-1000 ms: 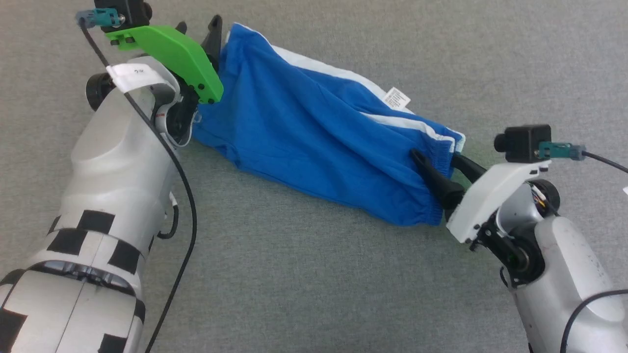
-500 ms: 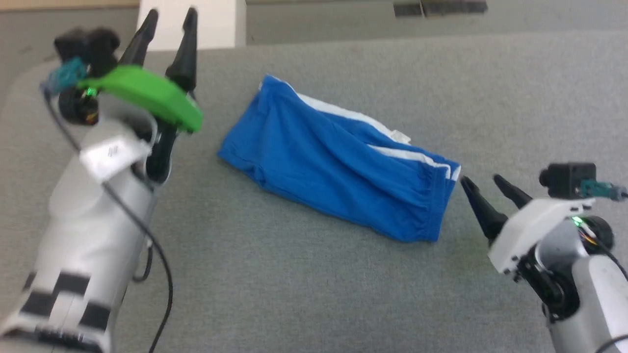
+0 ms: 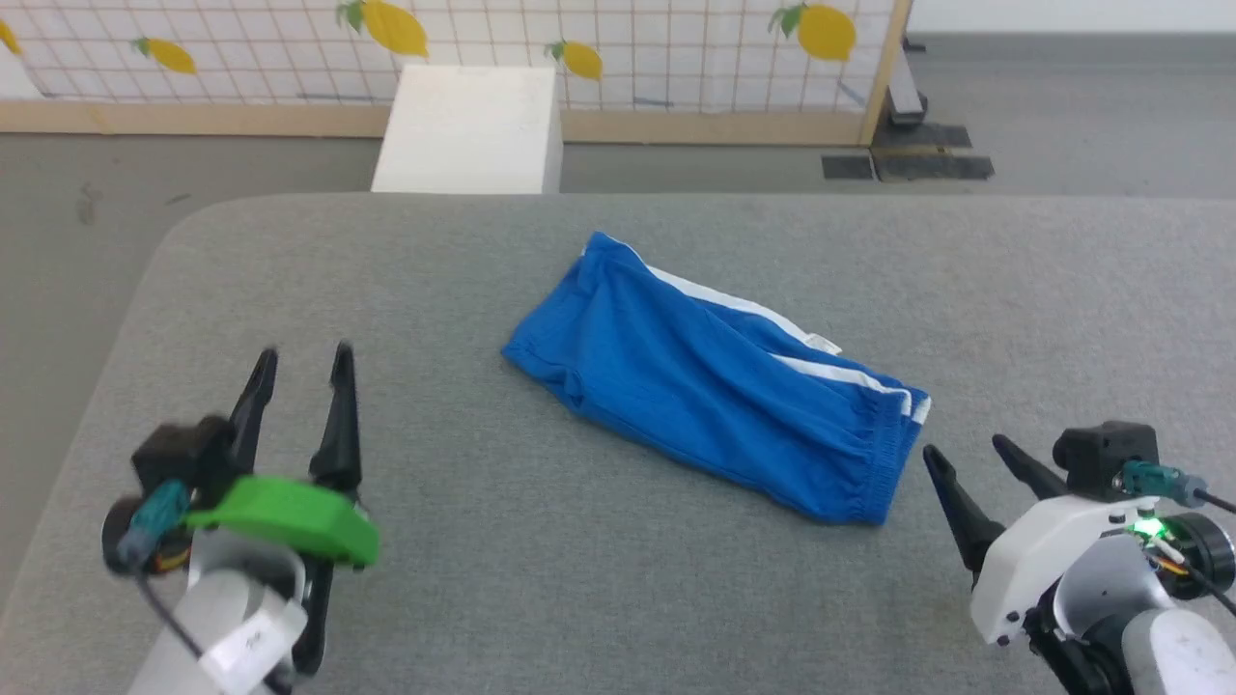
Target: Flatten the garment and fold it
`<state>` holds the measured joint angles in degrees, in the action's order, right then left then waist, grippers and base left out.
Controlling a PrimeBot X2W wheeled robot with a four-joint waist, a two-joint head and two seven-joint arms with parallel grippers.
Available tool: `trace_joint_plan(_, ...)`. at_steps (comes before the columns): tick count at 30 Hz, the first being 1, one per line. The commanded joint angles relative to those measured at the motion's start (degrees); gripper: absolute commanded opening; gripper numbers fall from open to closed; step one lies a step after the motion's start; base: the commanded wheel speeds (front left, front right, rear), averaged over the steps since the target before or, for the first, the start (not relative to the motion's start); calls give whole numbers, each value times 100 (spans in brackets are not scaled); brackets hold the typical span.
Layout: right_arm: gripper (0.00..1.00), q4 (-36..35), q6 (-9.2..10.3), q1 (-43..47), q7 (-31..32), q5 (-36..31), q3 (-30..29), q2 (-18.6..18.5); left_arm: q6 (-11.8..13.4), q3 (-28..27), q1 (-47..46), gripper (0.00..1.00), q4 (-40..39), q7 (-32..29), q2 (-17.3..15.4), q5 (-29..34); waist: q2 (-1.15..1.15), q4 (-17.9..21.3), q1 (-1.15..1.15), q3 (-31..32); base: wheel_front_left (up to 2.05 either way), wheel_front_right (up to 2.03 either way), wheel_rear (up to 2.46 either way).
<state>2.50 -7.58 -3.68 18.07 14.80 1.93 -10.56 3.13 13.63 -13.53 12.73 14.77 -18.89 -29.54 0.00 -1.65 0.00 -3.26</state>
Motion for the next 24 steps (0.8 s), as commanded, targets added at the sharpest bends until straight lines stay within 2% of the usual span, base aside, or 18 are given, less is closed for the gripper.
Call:
trace_joint_plan(1,100,-41,9,99,-60,-50,-40,61,60,-83,204,100,-108,22,11,73,0,-94,0,111,0,0,0)
trace_joint_plan(5,100,-14,9,221,-84,-90,-101,168,154,-266,671,100,-273,22,125,41,0,-68,0,139,0,0,0)
trace_joint_plan(13,100,165,9,108,58,-85,-235,276,173,-437,1058,100,-551,22,300,72,0,-4,0,84,0,0,0)
trace_joint_plan(18,100,593,9,-532,721,-207,-206,303,174,-516,1112,100,-740,22,342,185,0,37,0,-86,0,0,0)
trace_joint_plan(24,100,1256,9,-1437,1681,-518,-209,329,142,-578,1080,100,-939,22,452,291,0,-103,0,-363,0,0,0)
